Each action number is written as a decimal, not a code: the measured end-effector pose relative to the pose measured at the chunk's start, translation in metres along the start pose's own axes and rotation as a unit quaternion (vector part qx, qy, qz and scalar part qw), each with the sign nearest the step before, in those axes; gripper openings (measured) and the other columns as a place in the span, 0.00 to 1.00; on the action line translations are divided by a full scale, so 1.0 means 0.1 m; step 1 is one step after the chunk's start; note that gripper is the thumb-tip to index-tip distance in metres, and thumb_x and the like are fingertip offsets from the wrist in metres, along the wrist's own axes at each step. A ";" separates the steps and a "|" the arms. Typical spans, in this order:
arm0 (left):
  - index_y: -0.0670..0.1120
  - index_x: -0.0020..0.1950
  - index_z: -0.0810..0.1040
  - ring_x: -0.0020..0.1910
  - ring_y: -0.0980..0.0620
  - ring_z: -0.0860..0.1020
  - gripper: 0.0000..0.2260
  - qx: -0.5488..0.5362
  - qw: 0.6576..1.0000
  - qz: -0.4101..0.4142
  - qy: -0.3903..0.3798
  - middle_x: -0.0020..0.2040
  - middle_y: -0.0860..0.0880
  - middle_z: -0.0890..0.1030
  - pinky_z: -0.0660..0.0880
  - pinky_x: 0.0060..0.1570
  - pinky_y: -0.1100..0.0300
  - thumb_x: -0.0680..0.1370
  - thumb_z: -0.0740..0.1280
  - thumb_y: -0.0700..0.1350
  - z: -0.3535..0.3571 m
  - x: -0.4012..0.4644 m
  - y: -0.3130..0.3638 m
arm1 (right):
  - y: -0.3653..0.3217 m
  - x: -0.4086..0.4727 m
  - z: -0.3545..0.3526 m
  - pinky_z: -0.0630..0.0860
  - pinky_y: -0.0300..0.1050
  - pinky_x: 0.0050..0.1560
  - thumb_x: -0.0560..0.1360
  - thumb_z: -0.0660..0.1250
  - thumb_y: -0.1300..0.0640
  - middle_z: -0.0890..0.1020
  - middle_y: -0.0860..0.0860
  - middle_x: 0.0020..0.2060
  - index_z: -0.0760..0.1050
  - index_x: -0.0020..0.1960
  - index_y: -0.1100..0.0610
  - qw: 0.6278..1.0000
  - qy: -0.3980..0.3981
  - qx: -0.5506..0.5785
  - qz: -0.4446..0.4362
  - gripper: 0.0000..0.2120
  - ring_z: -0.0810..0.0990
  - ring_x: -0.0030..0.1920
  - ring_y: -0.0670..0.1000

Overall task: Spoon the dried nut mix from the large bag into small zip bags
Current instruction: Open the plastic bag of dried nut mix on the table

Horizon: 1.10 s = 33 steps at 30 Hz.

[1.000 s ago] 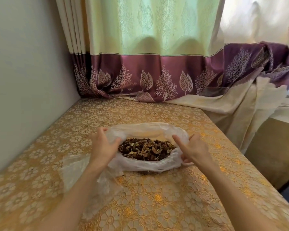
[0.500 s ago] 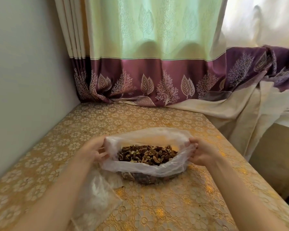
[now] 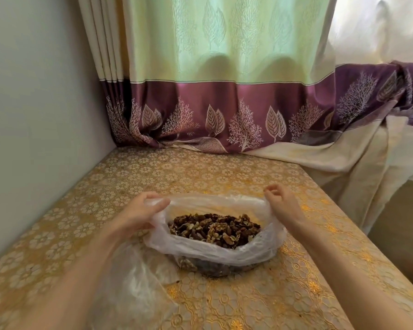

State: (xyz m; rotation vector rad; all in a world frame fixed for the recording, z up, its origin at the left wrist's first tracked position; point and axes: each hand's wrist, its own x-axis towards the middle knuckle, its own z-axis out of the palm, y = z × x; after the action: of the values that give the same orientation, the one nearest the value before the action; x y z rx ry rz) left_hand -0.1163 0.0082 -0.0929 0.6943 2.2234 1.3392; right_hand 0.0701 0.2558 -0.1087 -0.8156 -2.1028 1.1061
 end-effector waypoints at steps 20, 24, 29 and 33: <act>0.39 0.53 0.75 0.31 0.52 0.72 0.07 -0.397 0.901 -0.169 0.033 0.40 0.43 0.76 0.74 0.23 0.63 0.79 0.60 0.35 0.04 0.64 0.11 | -0.16 0.71 0.47 0.73 0.35 0.35 0.79 0.58 0.66 0.75 0.57 0.44 0.71 0.56 0.69 0.940 -0.033 0.187 0.283 0.09 0.74 0.39 0.49; 0.38 0.59 0.73 0.36 0.48 0.78 0.11 -0.263 0.957 -0.089 0.082 0.48 0.40 0.77 0.78 0.34 0.59 0.79 0.62 0.41 0.10 0.68 0.06 | -0.10 0.82 0.58 0.78 0.44 0.45 0.78 0.61 0.66 0.76 0.54 0.42 0.74 0.46 0.63 0.968 0.034 0.130 0.210 0.04 0.74 0.39 0.49; 0.46 0.71 0.63 0.61 0.50 0.70 0.29 0.076 0.984 0.074 0.140 0.68 0.47 0.66 0.72 0.55 0.59 0.73 0.70 0.48 0.16 0.59 -0.03 | -0.05 0.63 0.56 0.75 0.45 0.40 0.79 0.63 0.53 0.83 0.62 0.47 0.75 0.35 0.62 0.988 -0.044 -0.141 0.037 0.17 0.77 0.33 0.53; 0.52 0.71 0.64 0.72 0.52 0.57 0.30 0.289 0.933 0.184 0.111 0.74 0.52 0.58 0.58 0.69 0.52 0.71 0.71 0.52 0.17 0.40 -0.05 | -0.11 0.37 0.45 0.64 0.50 0.67 0.78 0.63 0.50 0.73 0.56 0.66 0.71 0.68 0.59 0.948 -0.031 -0.292 -0.121 0.21 0.69 0.67 0.54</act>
State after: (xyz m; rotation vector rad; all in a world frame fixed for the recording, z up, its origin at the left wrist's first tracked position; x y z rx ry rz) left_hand -0.1377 0.0421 -0.1088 1.2722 2.8120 0.9341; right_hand 0.0105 0.2573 -0.1110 -0.7536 -2.5432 0.3778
